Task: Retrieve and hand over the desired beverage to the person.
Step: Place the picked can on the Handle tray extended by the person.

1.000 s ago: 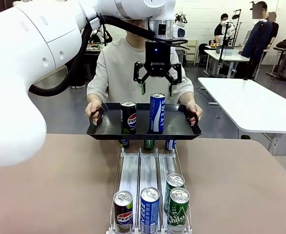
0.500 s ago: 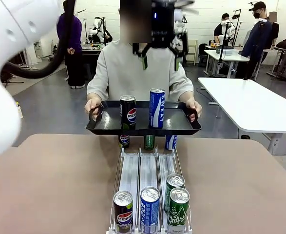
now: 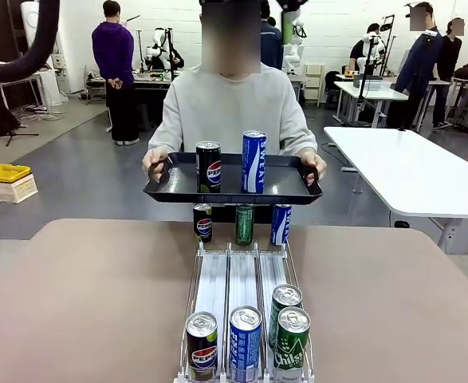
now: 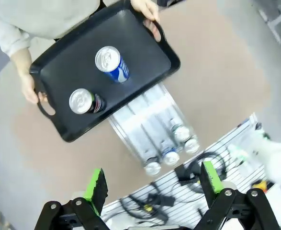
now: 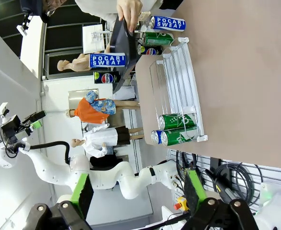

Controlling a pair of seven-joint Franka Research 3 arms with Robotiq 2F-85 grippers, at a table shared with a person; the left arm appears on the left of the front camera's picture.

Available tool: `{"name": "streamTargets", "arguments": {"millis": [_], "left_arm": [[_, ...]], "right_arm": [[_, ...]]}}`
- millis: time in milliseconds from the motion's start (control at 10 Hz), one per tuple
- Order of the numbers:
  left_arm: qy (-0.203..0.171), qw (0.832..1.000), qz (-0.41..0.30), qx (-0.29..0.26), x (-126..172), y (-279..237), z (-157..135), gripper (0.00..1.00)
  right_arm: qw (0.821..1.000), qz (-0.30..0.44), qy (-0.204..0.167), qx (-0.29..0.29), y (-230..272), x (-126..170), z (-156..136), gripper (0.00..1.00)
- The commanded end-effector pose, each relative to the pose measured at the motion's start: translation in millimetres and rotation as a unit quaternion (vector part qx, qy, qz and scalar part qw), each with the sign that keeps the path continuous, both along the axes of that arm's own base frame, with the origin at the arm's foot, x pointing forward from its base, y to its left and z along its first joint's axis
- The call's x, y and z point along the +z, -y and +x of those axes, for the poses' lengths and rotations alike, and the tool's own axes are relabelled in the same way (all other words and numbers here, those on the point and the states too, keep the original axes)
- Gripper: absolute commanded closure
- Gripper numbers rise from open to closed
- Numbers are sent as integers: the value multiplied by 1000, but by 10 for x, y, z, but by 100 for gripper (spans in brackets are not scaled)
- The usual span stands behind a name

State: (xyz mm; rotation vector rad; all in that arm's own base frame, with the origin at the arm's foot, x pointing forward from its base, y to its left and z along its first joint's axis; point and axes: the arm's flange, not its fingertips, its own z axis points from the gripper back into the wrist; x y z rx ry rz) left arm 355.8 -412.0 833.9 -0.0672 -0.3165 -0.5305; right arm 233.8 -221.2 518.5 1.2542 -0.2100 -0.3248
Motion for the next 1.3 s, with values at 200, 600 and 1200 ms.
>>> {"name": "streamTargets", "arguments": {"millis": [200, 600, 1200], "left_arm": [[25, 992, 86, -88, -2227, -1780, -737, 0], [-40, 997, 18, -68, -3144, -2493, -339, 0], [-77, 996, 15, 51, -3217, -2537, 10, 0]], "right_arm": [[1000, 9, 10, 1, -7, 3, 7, 0], [1000, 9, 10, 1, -7, 3, 7, 0], [1000, 9, 10, 1, -7, 3, 7, 0]]}}
